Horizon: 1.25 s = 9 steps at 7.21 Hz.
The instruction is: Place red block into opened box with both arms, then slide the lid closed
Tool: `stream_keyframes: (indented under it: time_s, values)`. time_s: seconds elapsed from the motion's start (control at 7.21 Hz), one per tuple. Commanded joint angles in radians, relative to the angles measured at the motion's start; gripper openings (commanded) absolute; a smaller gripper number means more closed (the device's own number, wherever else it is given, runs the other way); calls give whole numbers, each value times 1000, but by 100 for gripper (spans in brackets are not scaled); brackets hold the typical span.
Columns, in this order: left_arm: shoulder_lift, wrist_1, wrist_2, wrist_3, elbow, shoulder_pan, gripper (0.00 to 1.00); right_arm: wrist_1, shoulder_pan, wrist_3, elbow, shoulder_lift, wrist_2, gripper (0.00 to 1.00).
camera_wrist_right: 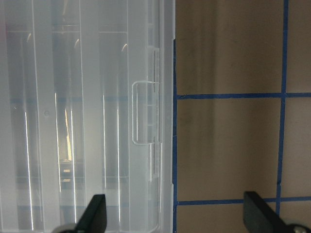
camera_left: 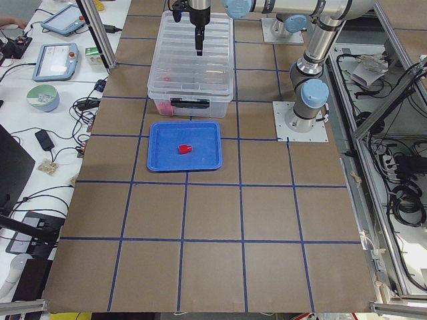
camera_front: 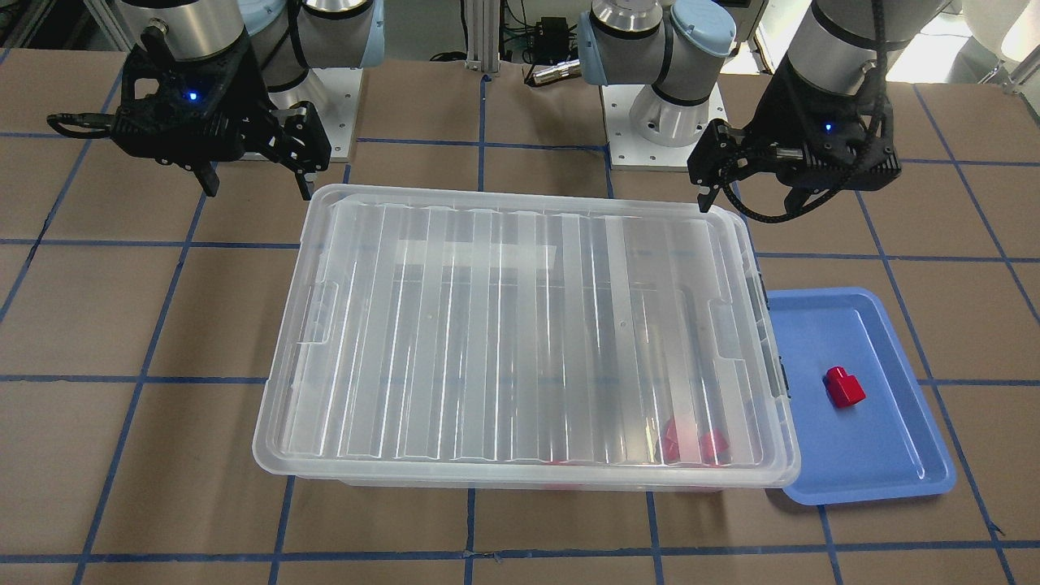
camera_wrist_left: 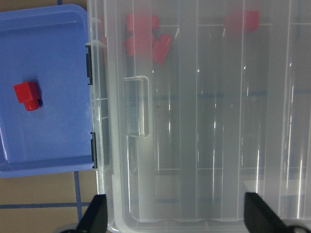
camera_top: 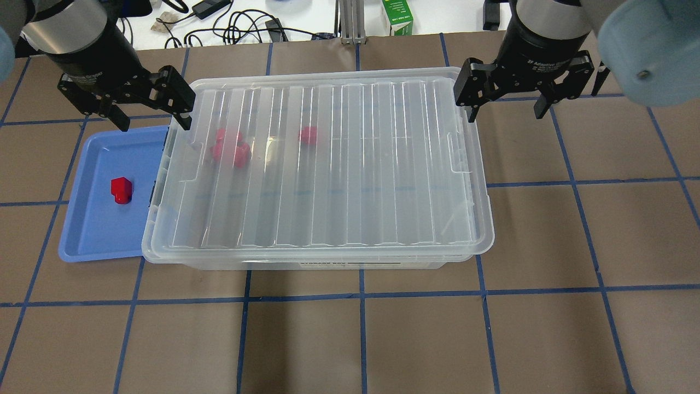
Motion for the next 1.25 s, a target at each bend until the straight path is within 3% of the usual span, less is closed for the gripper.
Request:
stream_keyframes:
  time_s: [0.0,0.42,0.83,1.11]
  values:
    - [0,0,0,0,0,0,100,-4,3,14,14,1,8,100]
    - [0,-2,3,2,-2,0,100,-7,-1,3,66,43,-12,100]
    - [5,-2,13,17,5,3,100,-219,-32,2,128,194,-9,100]
    - [0,-2,10,25,-5,50,100,-270,-35,-1,160,208,-12,100]
